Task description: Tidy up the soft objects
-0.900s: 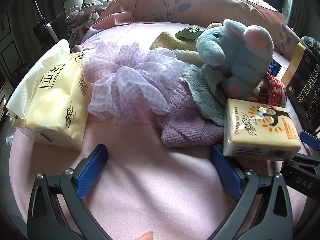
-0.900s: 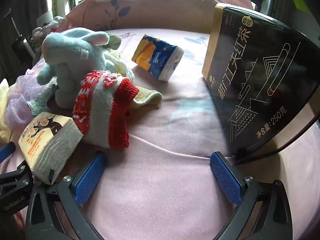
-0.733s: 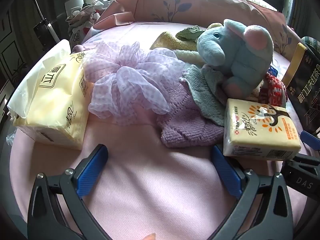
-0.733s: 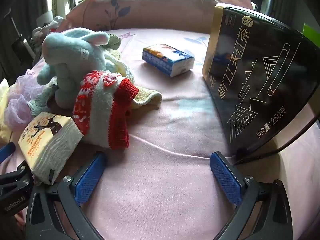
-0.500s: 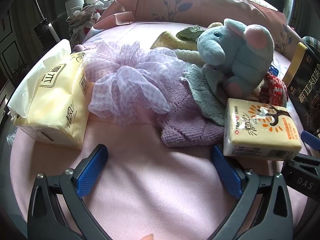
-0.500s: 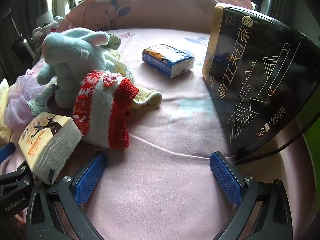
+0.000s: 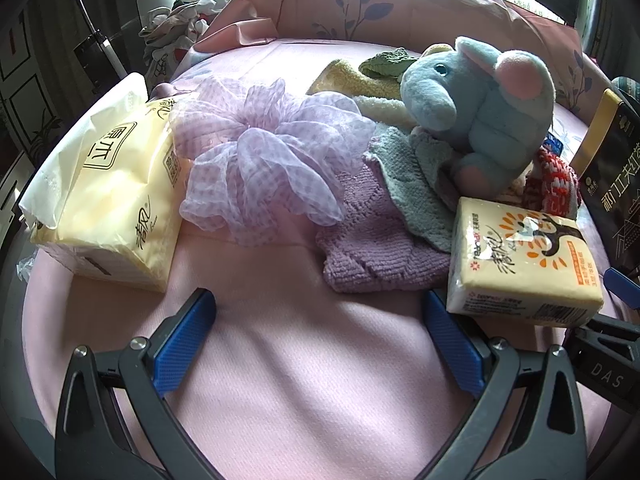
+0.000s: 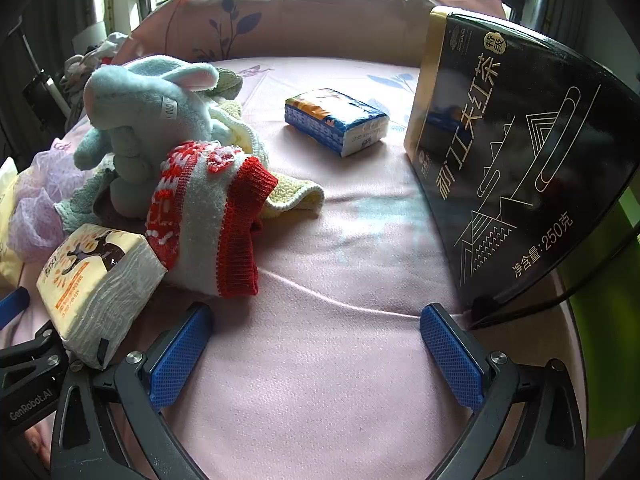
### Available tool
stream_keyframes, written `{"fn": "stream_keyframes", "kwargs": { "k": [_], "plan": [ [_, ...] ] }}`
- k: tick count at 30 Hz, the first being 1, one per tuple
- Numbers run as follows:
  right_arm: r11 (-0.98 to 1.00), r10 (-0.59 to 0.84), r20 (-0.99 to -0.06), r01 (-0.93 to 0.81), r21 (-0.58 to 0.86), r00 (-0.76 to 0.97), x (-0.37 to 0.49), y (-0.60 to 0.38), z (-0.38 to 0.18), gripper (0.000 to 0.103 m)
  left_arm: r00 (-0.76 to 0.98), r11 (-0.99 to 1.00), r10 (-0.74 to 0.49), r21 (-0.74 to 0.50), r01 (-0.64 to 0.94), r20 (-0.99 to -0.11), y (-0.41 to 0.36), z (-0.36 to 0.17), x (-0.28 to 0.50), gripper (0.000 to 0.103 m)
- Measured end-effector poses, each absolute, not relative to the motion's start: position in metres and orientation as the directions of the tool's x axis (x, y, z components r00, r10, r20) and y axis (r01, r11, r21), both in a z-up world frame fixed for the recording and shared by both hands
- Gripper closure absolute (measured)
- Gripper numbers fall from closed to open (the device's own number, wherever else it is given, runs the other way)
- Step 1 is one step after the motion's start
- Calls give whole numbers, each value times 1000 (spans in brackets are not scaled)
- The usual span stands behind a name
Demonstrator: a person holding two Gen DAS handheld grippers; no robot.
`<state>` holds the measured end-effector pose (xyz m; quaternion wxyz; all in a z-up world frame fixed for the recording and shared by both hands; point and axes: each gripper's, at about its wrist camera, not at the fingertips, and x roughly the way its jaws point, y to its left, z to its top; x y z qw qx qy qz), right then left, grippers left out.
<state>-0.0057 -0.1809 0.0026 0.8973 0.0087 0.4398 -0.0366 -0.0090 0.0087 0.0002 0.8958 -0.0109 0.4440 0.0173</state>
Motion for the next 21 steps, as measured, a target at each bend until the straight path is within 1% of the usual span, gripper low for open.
{"fn": "stream_keyframes", "kwargs": {
  "k": [14, 21],
  "plan": [
    [997, -58, -790, 73, -16, 611, -6, -181, 3, 0, 621, 999, 34, 7, -46, -783, 8, -2, -21, 1],
    [997, -58, -790, 73, -16, 611, -6, -181, 3, 0, 627, 997, 68, 27, -75, -776, 7, 1, -31, 1]
  ]
}}
